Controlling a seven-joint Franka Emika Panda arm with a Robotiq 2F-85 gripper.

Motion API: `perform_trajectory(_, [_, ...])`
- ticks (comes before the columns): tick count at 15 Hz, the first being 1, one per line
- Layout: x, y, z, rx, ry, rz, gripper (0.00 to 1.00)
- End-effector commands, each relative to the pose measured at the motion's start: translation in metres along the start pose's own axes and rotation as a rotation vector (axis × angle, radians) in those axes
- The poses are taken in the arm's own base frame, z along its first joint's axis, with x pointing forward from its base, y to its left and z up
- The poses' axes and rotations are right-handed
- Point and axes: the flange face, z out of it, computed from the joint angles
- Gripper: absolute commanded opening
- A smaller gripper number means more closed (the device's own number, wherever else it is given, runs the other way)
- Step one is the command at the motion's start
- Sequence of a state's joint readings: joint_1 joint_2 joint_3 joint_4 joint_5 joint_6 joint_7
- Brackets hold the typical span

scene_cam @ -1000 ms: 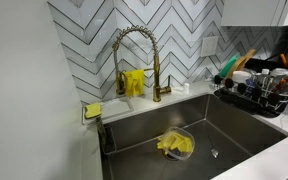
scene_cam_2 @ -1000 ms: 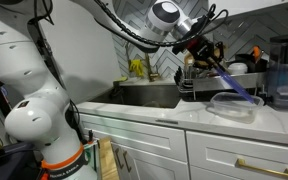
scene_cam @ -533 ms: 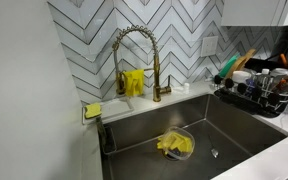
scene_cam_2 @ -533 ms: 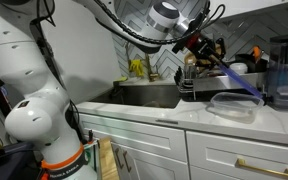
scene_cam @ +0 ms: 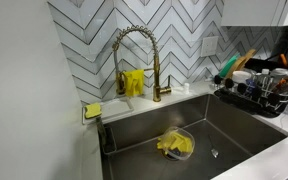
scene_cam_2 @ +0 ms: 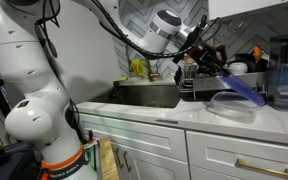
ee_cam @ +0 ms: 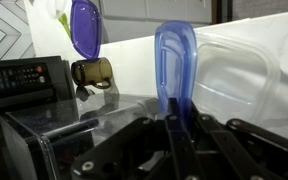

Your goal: Remove the clear bowl with a light blue lid from the dishes drying rack and place it on the table, flip the light blue lid on the clear bowl to make it fit the clear bowl top perfectly

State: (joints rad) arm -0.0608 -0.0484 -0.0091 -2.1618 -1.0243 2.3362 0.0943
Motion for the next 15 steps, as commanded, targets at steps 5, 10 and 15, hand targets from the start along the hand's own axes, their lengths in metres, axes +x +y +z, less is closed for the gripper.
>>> perform_trajectory(5, [0.009, -0.015, 0.011, -0.022, -0.028, 0.034, 0.02])
perform_trajectory(10, [0.015, -0.020, 0.012, -0.037, -0.054, 0.021, 0.02])
perform_trajectory(15, [0.015, -0.024, 0.014, -0.052, -0.086, -0.002, 0.02])
